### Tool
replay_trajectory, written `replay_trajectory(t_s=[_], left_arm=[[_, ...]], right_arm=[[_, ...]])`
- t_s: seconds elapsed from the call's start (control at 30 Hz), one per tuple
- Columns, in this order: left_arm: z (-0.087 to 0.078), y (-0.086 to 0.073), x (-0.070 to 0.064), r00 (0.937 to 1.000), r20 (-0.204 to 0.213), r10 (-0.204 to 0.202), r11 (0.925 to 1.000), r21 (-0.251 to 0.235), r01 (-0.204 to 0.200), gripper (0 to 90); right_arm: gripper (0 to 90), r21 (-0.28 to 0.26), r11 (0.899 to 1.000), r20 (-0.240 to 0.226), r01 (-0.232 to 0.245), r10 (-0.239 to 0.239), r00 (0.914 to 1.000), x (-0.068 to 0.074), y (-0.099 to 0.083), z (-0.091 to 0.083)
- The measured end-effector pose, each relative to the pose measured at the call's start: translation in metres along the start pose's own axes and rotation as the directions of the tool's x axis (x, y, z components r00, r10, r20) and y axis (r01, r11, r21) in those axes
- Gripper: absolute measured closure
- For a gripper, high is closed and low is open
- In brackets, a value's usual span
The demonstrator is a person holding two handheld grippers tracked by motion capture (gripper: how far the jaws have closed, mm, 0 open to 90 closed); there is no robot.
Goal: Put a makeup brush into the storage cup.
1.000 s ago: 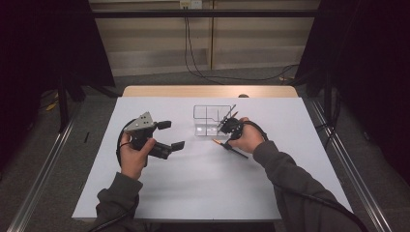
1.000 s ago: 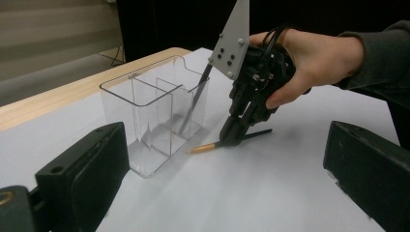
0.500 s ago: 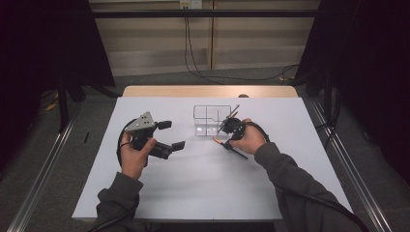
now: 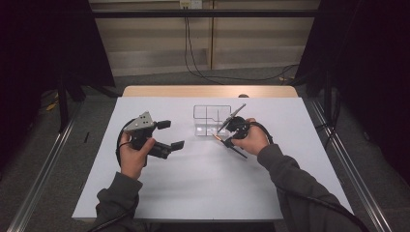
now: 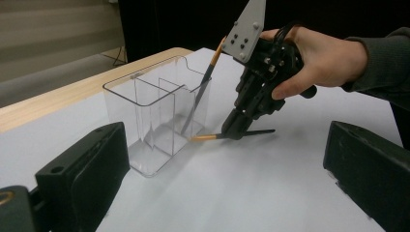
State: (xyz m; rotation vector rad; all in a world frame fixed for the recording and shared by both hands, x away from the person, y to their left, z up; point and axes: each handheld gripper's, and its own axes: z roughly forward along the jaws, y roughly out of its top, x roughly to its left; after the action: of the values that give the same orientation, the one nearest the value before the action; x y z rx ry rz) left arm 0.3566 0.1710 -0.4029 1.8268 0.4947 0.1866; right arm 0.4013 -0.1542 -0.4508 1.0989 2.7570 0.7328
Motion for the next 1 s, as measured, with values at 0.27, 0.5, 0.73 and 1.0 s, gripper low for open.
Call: replay_trajectory(t_s=[0.27,0.5,0.73,1.0], left_arm=[[0.001,0.000,0.000,1.0000,0.000,-0.002,1.0000,-0.002,0.002,2.0],[0.001,0.000,0.000,1.0000,-0.001,-0.002,1.0000,0.002,0.002,2.0],[0.001,-0.001,0.000,1.0000,0.000,0.000,1.0000,0.007,0.000,2.0],[0.002,-0.001,0.001,1.0000,0.006,-0.002,1.0000,0.002,0.002,2.0]], right_arm=[[83.8,-0.083,0.996,-0.004,-0.017,0.016,0.9999,0.000,-0.002,-0.012],[83.8,-0.141,0.989,-0.014,-0.033,0.031,0.9994,-0.002,-0.006,-0.019],[83.8,-0.225,0.974,-0.021,-0.038,0.034,0.9992,-0.003,-0.010,-0.025],[83.8,-0.283,0.958,-0.014,-0.054,0.052,0.9985,-0.001,-0.014,-0.028]])
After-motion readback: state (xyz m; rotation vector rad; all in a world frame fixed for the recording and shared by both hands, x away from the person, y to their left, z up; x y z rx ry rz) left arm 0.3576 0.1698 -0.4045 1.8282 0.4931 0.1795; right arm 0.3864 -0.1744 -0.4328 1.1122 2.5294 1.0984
